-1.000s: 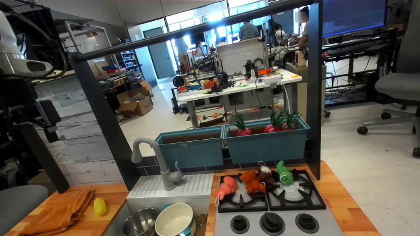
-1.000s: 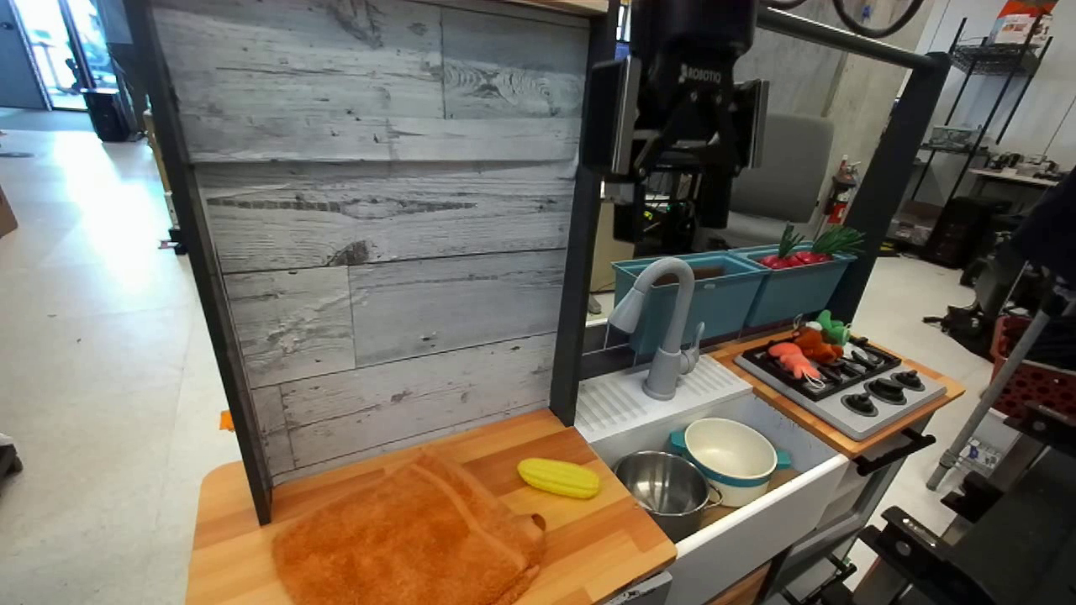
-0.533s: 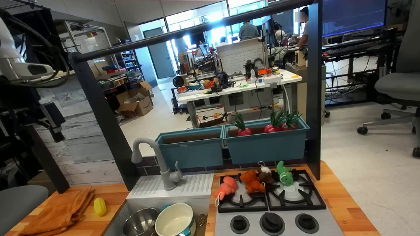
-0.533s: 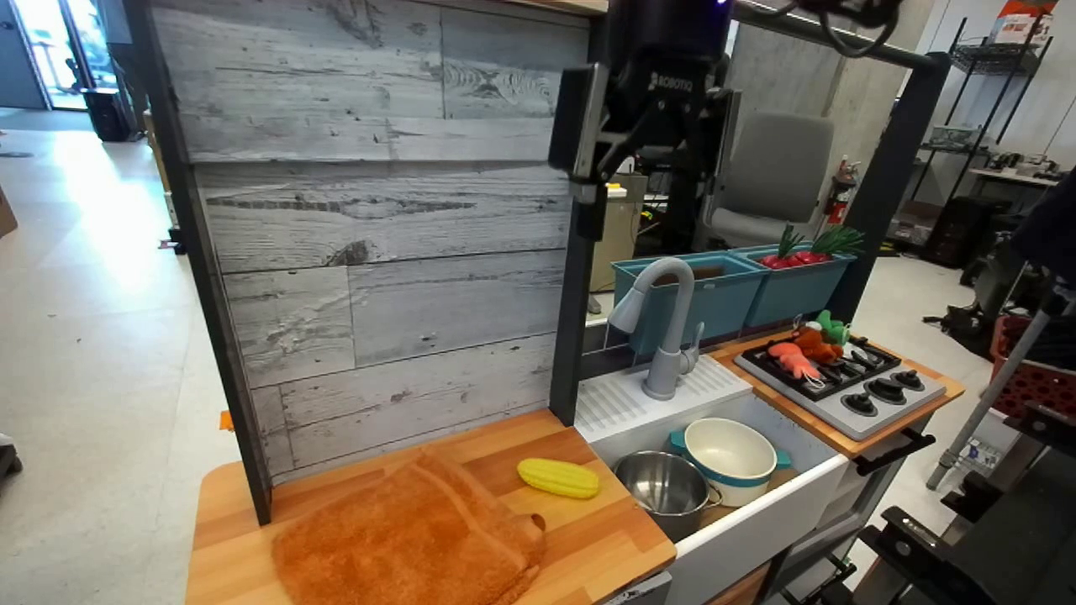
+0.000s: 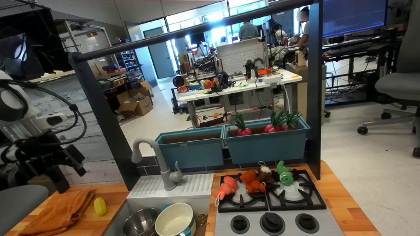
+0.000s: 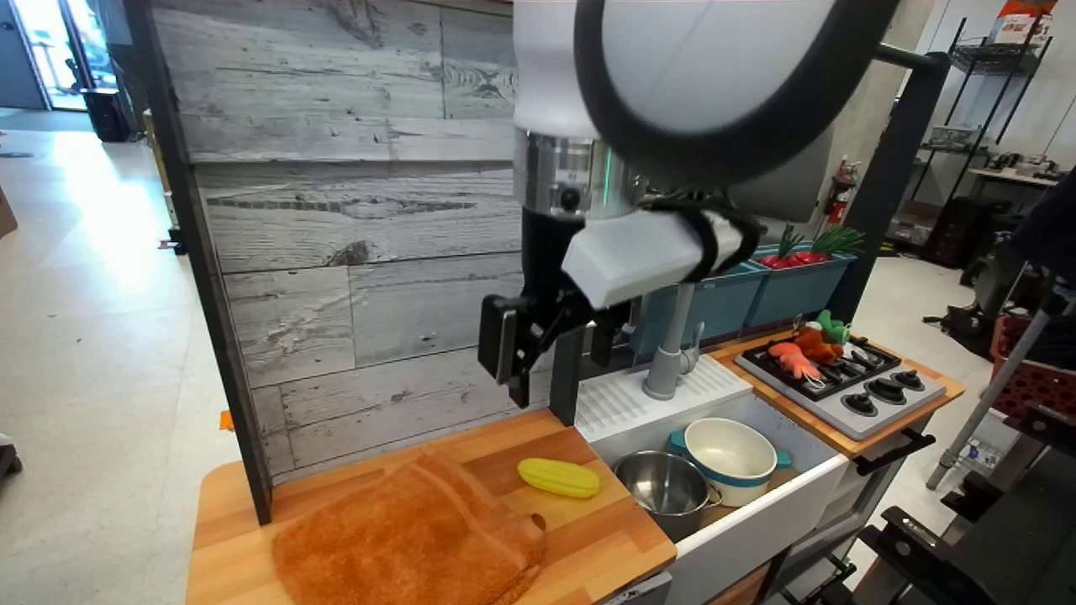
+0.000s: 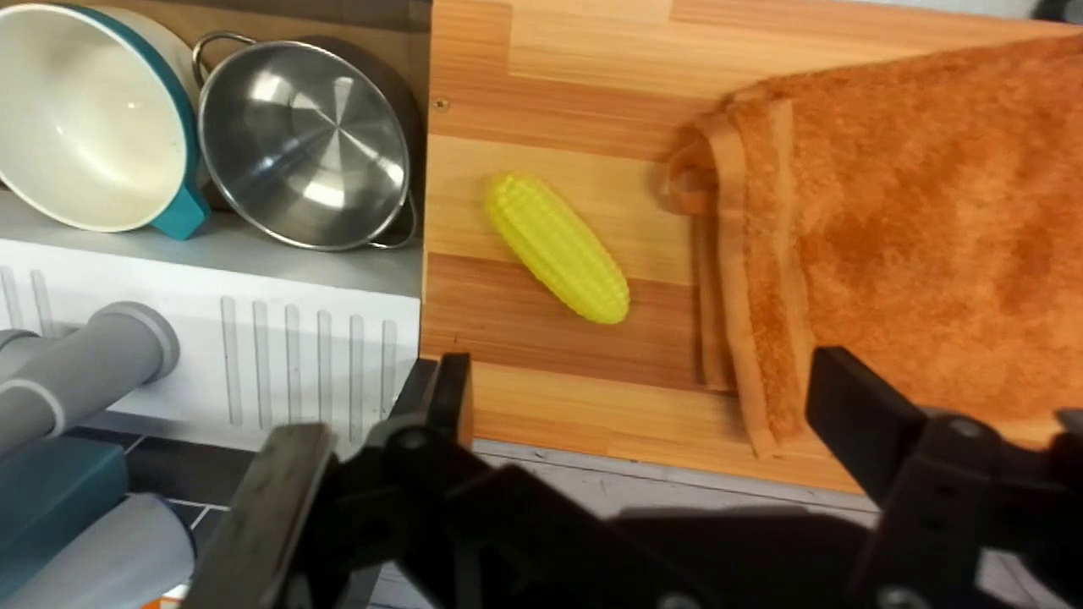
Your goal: Pick the objects on the counter and the stove and put them in the pots in the sink, then wipe the counter with the cloth
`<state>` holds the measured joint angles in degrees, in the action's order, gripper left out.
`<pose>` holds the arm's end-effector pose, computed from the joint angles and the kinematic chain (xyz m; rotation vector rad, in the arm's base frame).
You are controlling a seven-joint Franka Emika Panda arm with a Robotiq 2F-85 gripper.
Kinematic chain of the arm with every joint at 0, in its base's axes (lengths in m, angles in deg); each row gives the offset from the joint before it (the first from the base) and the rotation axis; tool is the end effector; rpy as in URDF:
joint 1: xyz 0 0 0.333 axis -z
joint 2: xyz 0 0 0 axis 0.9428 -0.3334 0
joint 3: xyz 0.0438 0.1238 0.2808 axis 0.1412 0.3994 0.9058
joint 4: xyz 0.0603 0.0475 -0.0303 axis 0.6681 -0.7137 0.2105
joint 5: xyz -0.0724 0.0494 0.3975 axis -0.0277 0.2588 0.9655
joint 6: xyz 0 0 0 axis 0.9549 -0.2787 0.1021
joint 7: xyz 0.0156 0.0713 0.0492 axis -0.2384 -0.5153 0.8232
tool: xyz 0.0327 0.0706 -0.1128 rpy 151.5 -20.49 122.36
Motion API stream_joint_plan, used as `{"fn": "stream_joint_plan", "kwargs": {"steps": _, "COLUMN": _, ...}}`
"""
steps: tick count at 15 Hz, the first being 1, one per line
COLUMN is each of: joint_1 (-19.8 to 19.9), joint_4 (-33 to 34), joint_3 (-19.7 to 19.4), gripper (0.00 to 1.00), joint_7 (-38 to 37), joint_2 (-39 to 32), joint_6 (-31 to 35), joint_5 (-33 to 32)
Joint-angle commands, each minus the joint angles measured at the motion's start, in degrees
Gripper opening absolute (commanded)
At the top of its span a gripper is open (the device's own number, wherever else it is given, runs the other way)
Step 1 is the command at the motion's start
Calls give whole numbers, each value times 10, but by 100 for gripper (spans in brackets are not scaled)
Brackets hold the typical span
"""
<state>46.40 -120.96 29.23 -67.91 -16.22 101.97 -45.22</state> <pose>0.5783 0.2540 0.0758 3.0145 0.2576 0.1052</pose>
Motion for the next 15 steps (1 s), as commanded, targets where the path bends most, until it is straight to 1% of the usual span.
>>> {"fn": "stream_joint_plan", "kwargs": {"steps": 1, "joint_1": -19, "joint_4": 20, "joint_3": -21, "gripper": 100, "joint_7": 0, "joint_2": -24, "joint_6": -16, "joint_5": 5}}
{"fn": "stream_joint_plan", "kwargs": {"steps": 2, "joint_1": -23, "joint_4": 32, "joint_3": -26, "gripper": 100, "joint_7": 0, "joint_2": -40, "joint_6": -23, "joint_5": 6}}
{"fn": "stream_joint_plan", "kwargs": {"steps": 4, "joint_1": -24, "joint_4": 32, "joint_3": -25, "gripper": 100, "joint_7": 0, "joint_2": -44, "joint_6": -18, "joint_5": 7}}
{"fn": "stream_joint_plan", "kwargs": {"steps": 5, "joint_1": -13, "joint_4": 26, "joint_3": -23, "gripper": 100, "joint_7": 64, "joint_2": -28, "joint_6": -59, "joint_5": -19}}
{"fn": "stream_joint_plan", "kwargs": {"steps": 6, "joint_1": 7, "joint_4": 23, "joint_3": -8, "gripper": 100, "joint_7": 103, "joint_2": -22, "joint_6": -66, "joint_5": -16}}
{"fn": "stream_joint_plan", "kwargs": {"steps": 10, "joint_1": 67, "joint_4": 46, "joint_3": 28, "gripper": 100, "joint_7": 265, "joint_2": -37, "joint_6": -72, "joint_5": -10}}
{"fn": "stream_joint_plan", "kwargs": {"steps": 12, "joint_1": 97, "joint_4": 64, "joint_3": 51, "gripper": 100, "joint_7": 341, "joint_2": -50, "joint_6": -94, "joint_5": -5}}
{"fn": "stream_joint_plan", "kwargs": {"steps": 13, "joint_1": 107, "joint_4": 74, "joint_3": 62, "gripper": 100, "joint_7": 370, "joint_2": -57, "joint_6": -120, "joint_5": -1}}
{"fn": "stream_joint_plan", "kwargs": {"steps": 14, "joint_1": 88, "joint_4": 47, "joint_3": 39, "gripper": 100, "joint_7": 315, "joint_2": -43, "joint_6": -82, "joint_5": -9}}
{"fn": "stream_joint_plan", "kwargs": {"steps": 15, "joint_1": 99, "joint_4": 53, "joint_3": 48, "gripper": 100, "joint_7": 338, "joint_2": -46, "joint_6": -95, "joint_5": -8}}
